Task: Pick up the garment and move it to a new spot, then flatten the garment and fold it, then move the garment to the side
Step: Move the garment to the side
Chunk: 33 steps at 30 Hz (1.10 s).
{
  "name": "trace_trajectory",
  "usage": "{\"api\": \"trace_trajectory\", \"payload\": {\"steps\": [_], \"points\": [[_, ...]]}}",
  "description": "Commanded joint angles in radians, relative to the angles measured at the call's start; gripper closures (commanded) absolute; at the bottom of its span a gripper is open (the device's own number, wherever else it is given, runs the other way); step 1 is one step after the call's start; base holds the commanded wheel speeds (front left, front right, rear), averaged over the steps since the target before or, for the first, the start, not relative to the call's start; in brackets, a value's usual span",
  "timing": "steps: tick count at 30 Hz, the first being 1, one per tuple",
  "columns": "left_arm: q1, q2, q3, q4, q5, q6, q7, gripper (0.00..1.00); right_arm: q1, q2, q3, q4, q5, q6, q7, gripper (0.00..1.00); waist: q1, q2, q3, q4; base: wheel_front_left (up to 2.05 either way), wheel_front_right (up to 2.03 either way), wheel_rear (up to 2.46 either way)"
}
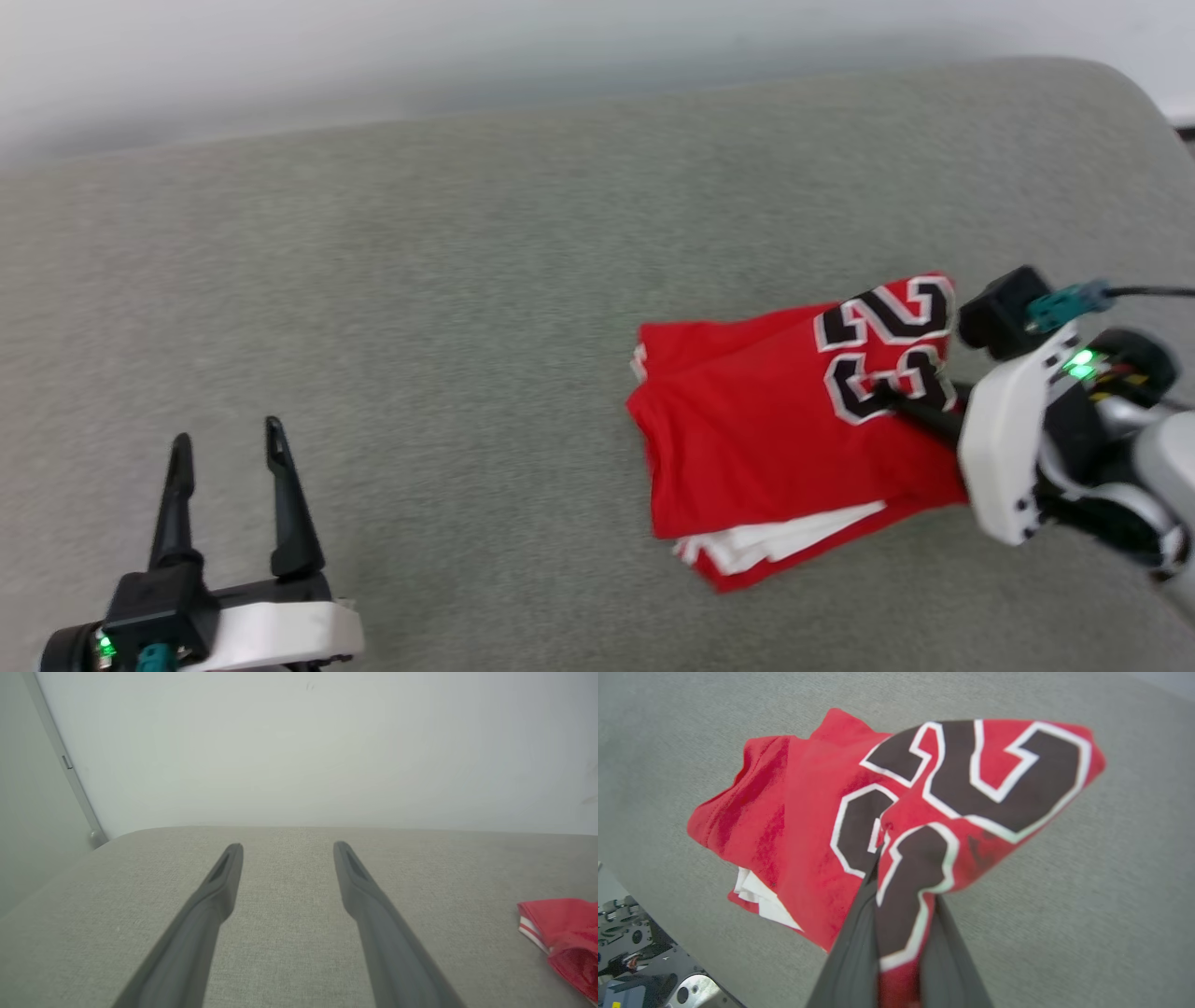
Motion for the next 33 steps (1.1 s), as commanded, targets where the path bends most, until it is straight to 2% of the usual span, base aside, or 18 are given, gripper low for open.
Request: {"api": "trace_trajectory", "payload": {"steps": [1,6,9,20,27,33], "points": [[0.007,0.000,0.015,-0.009,-0.003,0.004,-0.002,0.00,-0.031,-0.026,0.002,-0.014,-0.013,-0.001,0.002,1.00,0.0000,0.0000,0.044,-0.081,0.00,0.00,0.00],[-0.016,0.000,0.046,-0.028,0.009,-0.007,-0.002,0.00,-0.099,-0.101,-0.020,-0.010,-0.051,-0.001,-0.034,1.00,0.0000,0.0000,0.111,-0.172,0.00,0.00,0.00],[-0.034,0.001,0.057,-0.039,0.018,-0.011,-0.002,0.00,-0.141,-0.129,-0.031,0.023,-0.080,-0.001,-0.055,1.00,0.0000,0.0000,0.153,-0.201,0.00,0.00,0.00],[-0.133,0.029,0.069,-0.064,0.058,-0.065,-0.002,0.00,-0.291,-0.210,-0.064,0.314,-0.196,-0.001,-0.102,1.00,0.0000,0.0000,0.311,-0.191,0.00,0.00,0.00],[-0.175,0.038,0.076,-0.081,0.067,-0.079,-0.002,0.00,-0.369,-0.182,-0.146,0.535,-0.241,-0.001,-0.156,1.00,0.0000,0.0000,0.377,-0.177,0.00,0.00,0.00],[-0.192,0.038,0.076,-0.080,0.072,-0.084,-0.002,0.00,-0.396,-0.140,-0.177,0.644,-0.281,-0.001,-0.190,1.00,0.0000,0.0000,0.392,-0.167,0.00,0.00,0.00]]}}
